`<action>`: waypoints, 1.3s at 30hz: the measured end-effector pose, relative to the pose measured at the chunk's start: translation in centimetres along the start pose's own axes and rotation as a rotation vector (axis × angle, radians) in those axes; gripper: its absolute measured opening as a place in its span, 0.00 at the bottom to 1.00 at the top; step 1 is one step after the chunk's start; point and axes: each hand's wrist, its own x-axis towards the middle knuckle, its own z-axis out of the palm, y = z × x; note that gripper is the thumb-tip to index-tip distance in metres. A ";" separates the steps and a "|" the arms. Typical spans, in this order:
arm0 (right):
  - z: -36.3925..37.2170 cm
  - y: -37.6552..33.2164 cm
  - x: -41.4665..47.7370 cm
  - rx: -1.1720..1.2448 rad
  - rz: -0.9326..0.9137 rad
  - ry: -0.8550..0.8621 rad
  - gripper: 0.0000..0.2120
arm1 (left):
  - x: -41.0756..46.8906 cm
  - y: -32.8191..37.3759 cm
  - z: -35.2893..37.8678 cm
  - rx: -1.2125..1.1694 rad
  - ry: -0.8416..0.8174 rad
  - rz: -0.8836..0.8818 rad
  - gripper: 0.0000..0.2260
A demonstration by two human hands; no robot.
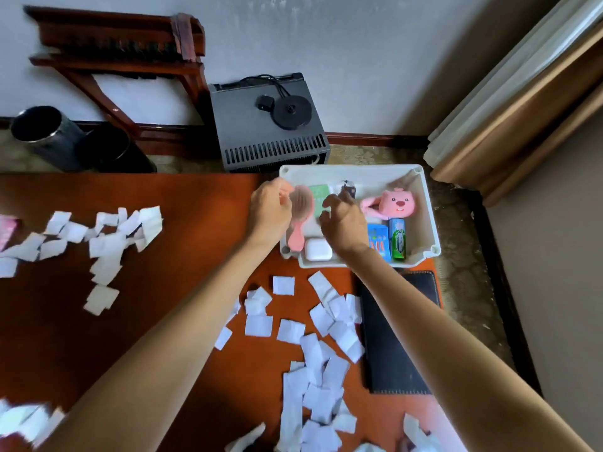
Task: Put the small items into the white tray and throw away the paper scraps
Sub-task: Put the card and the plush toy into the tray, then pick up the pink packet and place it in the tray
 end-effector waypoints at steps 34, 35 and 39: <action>14.8 -24.0 -24.4 -0.229 -0.324 -0.613 0.20 | -28.0 -26.6 -20.0 0.360 0.041 -0.557 0.14; 14.9 -25.0 -24.1 -0.220 -0.334 -0.606 0.20 | -27.8 -27.3 -20.8 0.362 0.056 -0.566 0.15; 15.6 -29.2 -22.7 -0.191 -0.375 -0.607 0.19 | -25.8 -30.2 -24.0 0.354 0.068 -0.551 0.13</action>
